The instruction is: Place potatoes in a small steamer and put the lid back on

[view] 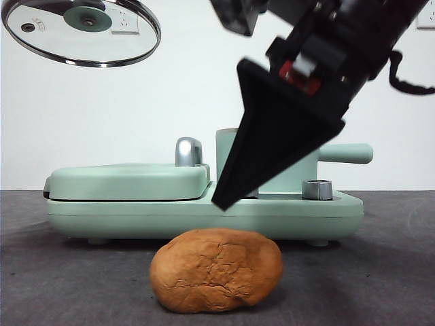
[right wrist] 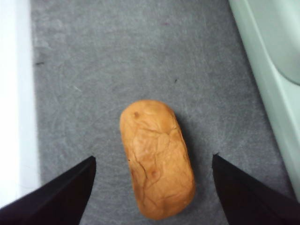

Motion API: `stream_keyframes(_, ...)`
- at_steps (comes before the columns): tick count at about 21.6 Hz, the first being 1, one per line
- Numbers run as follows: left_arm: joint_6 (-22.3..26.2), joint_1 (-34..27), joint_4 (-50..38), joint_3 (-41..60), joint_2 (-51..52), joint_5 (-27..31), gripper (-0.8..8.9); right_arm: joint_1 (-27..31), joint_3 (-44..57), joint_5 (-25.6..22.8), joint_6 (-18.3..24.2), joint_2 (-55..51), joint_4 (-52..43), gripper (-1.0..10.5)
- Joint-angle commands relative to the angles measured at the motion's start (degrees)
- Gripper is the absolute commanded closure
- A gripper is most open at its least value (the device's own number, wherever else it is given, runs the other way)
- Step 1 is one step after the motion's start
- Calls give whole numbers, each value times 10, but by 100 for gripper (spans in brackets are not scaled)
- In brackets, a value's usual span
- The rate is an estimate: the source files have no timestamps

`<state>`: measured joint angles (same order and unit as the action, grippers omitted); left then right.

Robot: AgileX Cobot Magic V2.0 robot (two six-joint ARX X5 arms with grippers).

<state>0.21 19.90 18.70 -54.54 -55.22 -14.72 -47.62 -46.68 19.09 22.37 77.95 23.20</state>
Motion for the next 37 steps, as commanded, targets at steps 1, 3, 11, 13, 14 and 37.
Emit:
stream_keyframes(1,1,2,-16,-8,0,-1,804,-7,-9,-1,8,20,-9,552)
stream_keyframes(3,5,2,-16,-8,0,-1,804,-7,-9,-1,10,30,-9,553)
stream_keyframes(11,6,2,-16,-8,0,-1,804,-7,-9,-1,10,71,-10,553)
stream_keyframes(13,7,2,-16,-8,0,-1,804,-7,-9,-1,7,87,-10,555)
stream_keyframes(14,7,2,-16,-8,0,-1,804,-7,-9,-1,3,91,-10,585)
stream_keyframes(37,8,2,-17,-8,0,-1,804,205,-346,-61,-231,-71,399,698)
